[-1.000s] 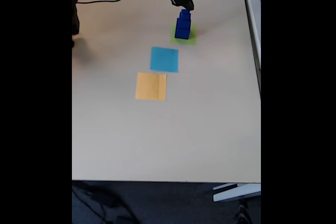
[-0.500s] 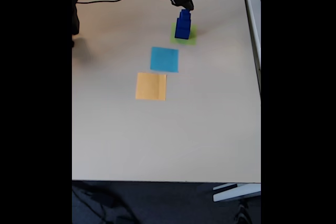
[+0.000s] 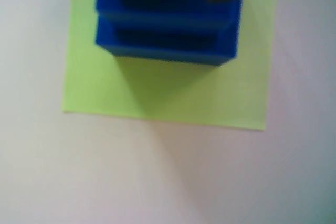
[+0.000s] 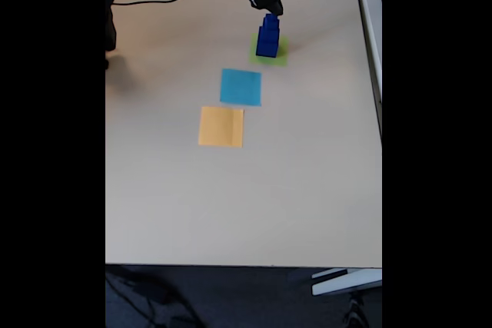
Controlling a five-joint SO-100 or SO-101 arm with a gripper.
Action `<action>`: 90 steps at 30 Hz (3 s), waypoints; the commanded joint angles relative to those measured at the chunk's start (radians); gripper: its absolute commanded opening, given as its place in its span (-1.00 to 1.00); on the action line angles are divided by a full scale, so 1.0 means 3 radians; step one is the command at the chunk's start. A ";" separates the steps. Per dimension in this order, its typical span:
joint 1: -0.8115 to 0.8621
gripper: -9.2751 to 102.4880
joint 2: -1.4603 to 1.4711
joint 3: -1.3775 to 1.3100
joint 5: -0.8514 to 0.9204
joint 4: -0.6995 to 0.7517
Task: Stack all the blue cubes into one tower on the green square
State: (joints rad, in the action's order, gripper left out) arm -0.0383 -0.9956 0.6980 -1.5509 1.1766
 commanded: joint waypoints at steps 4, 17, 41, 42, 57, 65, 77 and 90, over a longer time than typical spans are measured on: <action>-0.0015 -0.84 -0.0348 -0.0026 -0.0041 0.0041; -0.0015 -0.84 -0.0348 -0.0026 -0.0036 0.0056; 0.0000 -0.84 -0.0348 -0.0072 -0.0005 0.0051; 0.0000 -0.84 -0.0343 -0.0087 -0.0005 0.0046; 0.0087 -0.84 -0.0143 -0.0747 0.0435 -0.0199; 0.0107 -0.84 -0.0194 -0.0762 0.0404 0.0072; 0.0133 -0.84 -0.0619 -0.0302 0.0291 0.0312; 0.0020 -0.84 -0.0885 0.0102 0.0000 0.0506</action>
State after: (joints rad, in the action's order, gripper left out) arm -0.0153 -1.1520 0.7118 -1.5217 1.3254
